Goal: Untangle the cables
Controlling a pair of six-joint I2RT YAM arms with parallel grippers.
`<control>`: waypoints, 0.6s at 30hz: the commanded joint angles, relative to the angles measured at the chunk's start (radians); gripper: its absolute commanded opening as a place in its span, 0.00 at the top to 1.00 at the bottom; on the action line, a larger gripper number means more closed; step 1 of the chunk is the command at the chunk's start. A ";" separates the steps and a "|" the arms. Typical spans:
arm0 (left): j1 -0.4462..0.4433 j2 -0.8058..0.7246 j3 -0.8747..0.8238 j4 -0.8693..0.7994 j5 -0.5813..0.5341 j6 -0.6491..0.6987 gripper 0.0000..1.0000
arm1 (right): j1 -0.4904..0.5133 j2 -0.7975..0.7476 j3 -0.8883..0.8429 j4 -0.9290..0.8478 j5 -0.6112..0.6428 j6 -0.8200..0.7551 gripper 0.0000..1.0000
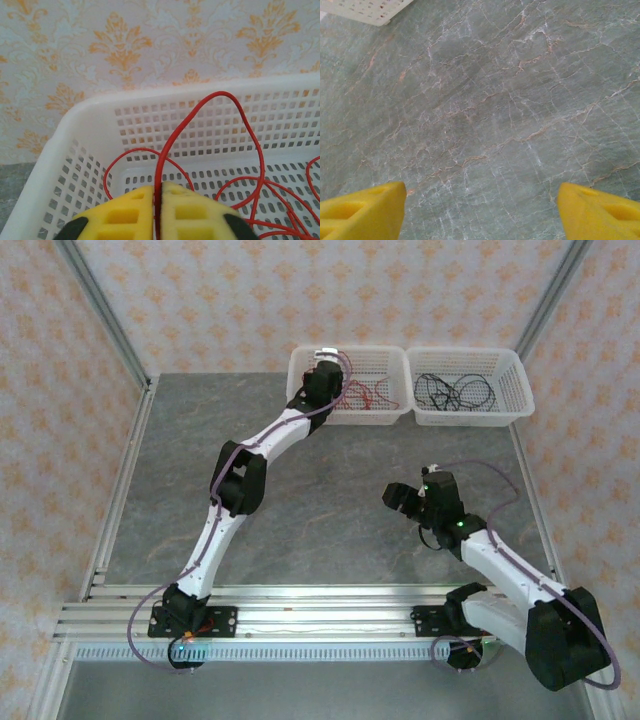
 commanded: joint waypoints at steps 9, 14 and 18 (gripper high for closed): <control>0.004 -0.207 -0.102 0.027 0.081 -0.006 0.13 | 0.008 0.045 0.068 -0.041 0.107 -0.023 0.19; 0.002 -0.387 -0.239 0.085 0.112 0.004 0.01 | 0.007 0.044 0.079 -0.045 0.197 -0.040 0.17; 0.004 -0.563 -0.406 0.138 0.119 0.011 0.01 | 0.006 0.044 0.104 -0.052 0.294 -0.086 0.16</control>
